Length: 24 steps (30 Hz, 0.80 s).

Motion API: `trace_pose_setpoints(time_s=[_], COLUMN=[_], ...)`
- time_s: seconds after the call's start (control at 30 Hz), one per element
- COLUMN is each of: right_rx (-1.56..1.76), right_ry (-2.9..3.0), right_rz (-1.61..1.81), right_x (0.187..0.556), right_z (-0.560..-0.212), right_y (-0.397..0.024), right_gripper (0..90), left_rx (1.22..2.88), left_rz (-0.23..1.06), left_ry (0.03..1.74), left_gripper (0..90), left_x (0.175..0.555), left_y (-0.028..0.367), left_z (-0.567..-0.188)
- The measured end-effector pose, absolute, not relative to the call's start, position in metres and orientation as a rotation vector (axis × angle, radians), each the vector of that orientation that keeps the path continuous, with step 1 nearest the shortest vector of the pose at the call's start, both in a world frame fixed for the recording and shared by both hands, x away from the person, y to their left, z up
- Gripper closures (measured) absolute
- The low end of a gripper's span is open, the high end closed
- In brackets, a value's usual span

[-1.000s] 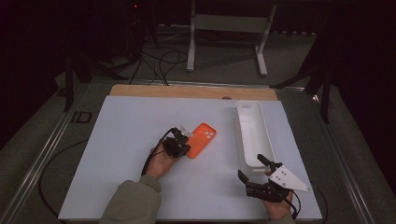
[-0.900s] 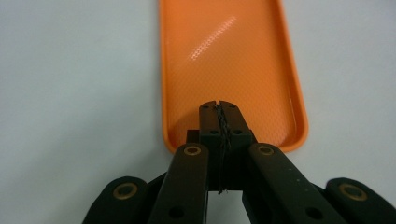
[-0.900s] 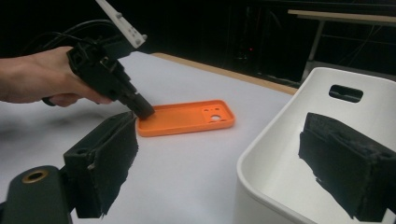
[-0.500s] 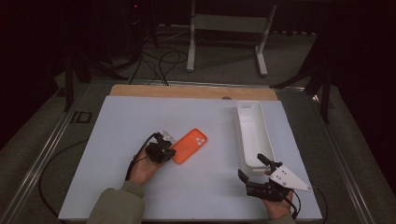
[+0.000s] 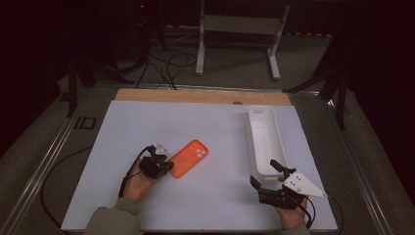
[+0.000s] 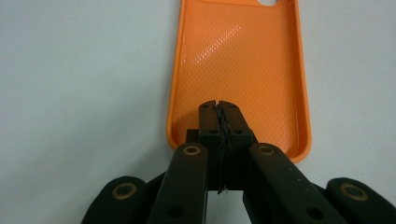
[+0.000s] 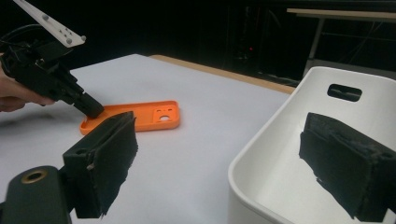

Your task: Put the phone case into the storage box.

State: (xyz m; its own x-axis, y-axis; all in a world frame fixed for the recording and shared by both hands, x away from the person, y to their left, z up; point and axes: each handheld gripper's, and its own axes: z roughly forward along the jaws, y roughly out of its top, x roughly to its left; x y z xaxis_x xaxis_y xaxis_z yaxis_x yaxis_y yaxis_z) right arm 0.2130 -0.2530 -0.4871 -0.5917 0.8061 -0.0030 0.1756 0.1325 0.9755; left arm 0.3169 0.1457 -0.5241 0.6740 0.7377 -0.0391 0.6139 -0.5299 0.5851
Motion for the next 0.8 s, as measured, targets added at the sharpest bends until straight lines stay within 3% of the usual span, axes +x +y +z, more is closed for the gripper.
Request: trace_pose_setpoints(time_s=[0.2, 0.5, 0.8], right_rx=[0.918, 0.927, 0.921], right_ry=[1.874, 1.882, 1.886], right_rz=[1.492, 1.488, 1.478], right_x=[0.213, 0.215, 0.218], right_z=[-0.488, -0.487, -0.485], right_y=[-0.253, -0.254, -0.253], right_gripper=[11.6, 11.5, 11.5], left_rx=[2.247, 1.872, 1.789], left_rz=[0.305, 0.395, 0.569], left_ry=[1.000, 0.873, 0.845], left_gripper=[69.2, 44.4, 14.3], left_x=[0.312, 0.277, 0.243], left_y=[0.146, 0.190, 0.224], left_z=[-0.517, -0.474, -0.469])
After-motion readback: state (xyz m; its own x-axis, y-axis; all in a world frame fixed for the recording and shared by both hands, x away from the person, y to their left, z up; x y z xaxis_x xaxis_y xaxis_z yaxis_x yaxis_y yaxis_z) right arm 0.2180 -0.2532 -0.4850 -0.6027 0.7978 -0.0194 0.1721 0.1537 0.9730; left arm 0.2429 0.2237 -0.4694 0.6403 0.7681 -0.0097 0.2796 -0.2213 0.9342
